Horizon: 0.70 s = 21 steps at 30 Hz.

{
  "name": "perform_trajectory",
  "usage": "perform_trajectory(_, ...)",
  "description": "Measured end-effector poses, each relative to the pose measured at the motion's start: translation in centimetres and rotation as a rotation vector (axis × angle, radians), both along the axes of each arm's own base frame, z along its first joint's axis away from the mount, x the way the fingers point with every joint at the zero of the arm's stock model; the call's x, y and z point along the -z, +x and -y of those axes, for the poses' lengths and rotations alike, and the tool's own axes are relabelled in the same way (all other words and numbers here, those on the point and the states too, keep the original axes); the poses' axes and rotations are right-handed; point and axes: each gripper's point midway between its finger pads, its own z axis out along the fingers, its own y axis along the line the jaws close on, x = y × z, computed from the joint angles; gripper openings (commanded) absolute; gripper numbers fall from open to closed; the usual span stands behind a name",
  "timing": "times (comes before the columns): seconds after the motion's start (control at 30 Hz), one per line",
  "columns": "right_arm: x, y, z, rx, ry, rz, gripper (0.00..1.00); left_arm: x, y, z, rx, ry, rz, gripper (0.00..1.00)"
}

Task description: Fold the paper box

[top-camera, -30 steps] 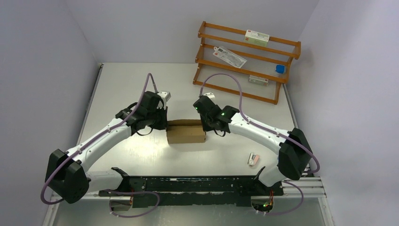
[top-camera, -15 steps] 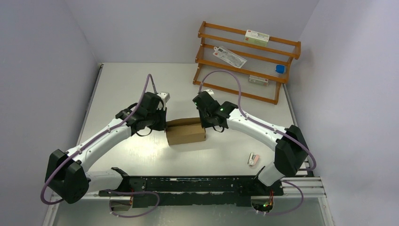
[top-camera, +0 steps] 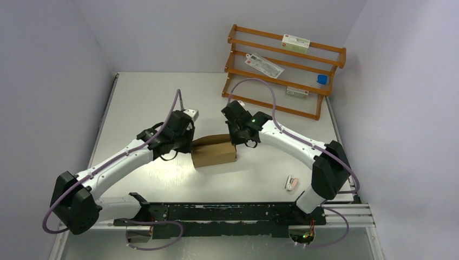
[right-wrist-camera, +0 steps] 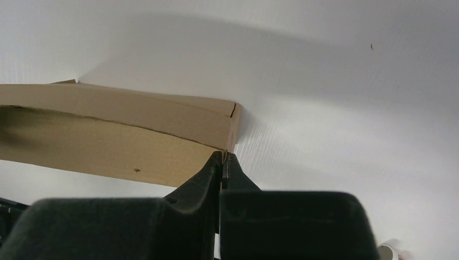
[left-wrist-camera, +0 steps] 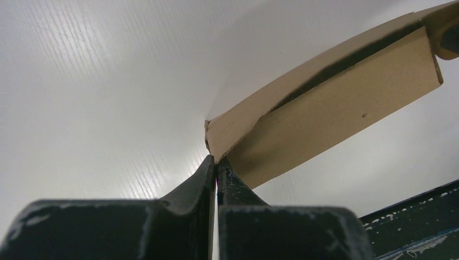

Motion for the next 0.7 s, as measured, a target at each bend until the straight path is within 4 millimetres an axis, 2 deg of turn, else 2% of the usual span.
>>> perform_trajectory(0.37,-0.14,-0.12,0.06,-0.028,-0.011,-0.040,0.00,0.20,-0.60,0.39,-0.014,0.093,0.060,0.05)
perform_trajectory(0.7,-0.02,-0.05,0.13,-0.028,0.011,-0.053,0.00,0.18,-0.63,0.52,-0.030,0.102,0.073,0.05)
